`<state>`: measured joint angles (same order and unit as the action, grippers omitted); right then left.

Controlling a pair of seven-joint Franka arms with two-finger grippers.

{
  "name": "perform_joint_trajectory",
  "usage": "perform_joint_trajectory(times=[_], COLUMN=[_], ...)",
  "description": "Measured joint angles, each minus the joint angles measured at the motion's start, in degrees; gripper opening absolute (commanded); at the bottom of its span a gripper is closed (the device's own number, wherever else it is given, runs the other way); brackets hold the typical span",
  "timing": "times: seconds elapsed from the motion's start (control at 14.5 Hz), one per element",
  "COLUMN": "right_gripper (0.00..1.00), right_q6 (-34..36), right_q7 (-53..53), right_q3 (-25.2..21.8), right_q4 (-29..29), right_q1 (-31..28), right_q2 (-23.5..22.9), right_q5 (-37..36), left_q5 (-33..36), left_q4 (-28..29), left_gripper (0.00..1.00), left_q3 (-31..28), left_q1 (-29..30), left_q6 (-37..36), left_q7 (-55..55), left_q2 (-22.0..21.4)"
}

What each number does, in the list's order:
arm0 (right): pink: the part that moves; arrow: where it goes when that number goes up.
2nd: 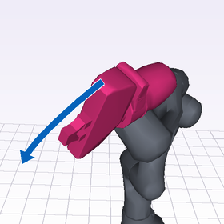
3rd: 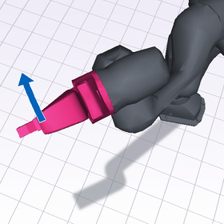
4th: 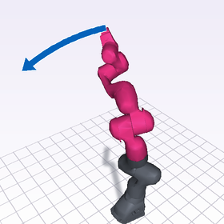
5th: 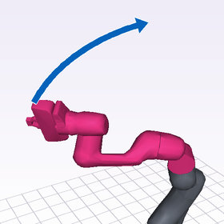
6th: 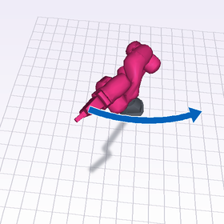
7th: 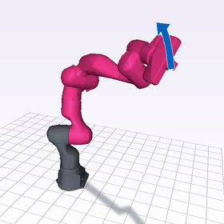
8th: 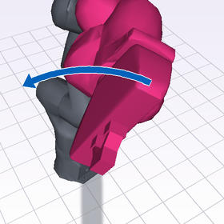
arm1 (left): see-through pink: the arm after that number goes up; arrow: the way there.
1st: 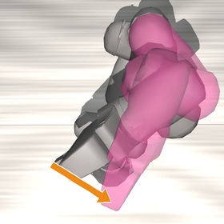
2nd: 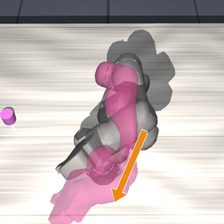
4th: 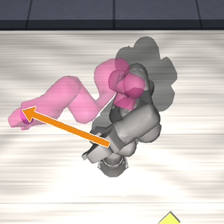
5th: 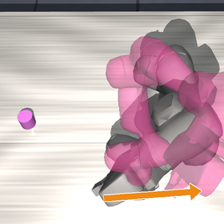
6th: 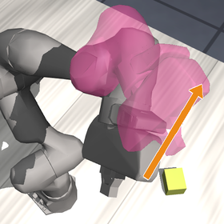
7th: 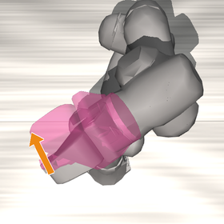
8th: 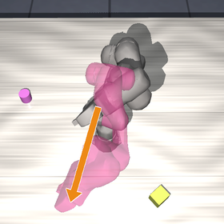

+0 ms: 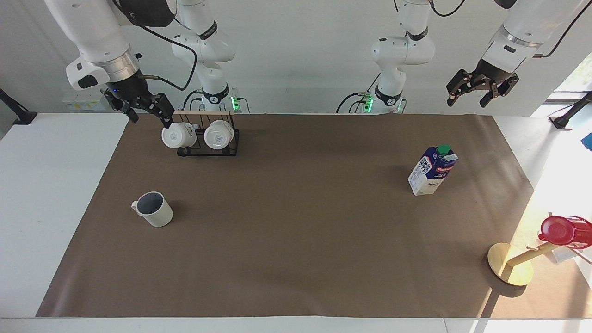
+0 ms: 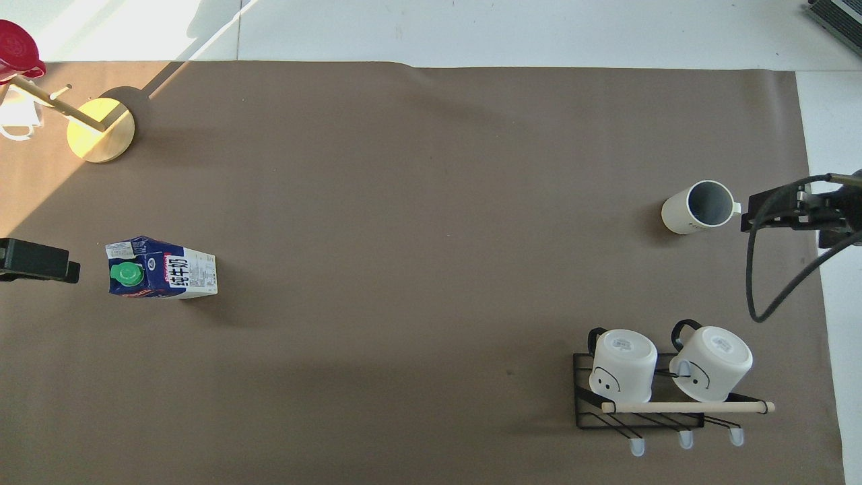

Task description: Place cup and milk on table

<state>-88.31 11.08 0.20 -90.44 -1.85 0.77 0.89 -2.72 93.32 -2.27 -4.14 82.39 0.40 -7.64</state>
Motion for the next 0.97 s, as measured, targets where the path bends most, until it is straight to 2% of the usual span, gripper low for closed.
perform_joint_trajectory(times=[0.41,0.97], right_gripper=[1.00,1.00], right_q6=[-6.8,-18.4], right_q7=[0.0,-8.4], right_q3=[-0.1,-0.2], right_q4=[-0.5,-5.1], right_q1=[0.0,-2.8], right_q2=[-1.0,-8.2], right_q5=[-0.1,-0.1], left_q5=[0.0,0.0], left_q4=[0.0,0.0], left_gripper=[1.00,1.00], left_q3=[0.0,0.0], left_q1=[0.0,0.0], left_q6=[0.0,0.0], left_q7=[0.0,0.0], left_q2=[0.0,0.0])
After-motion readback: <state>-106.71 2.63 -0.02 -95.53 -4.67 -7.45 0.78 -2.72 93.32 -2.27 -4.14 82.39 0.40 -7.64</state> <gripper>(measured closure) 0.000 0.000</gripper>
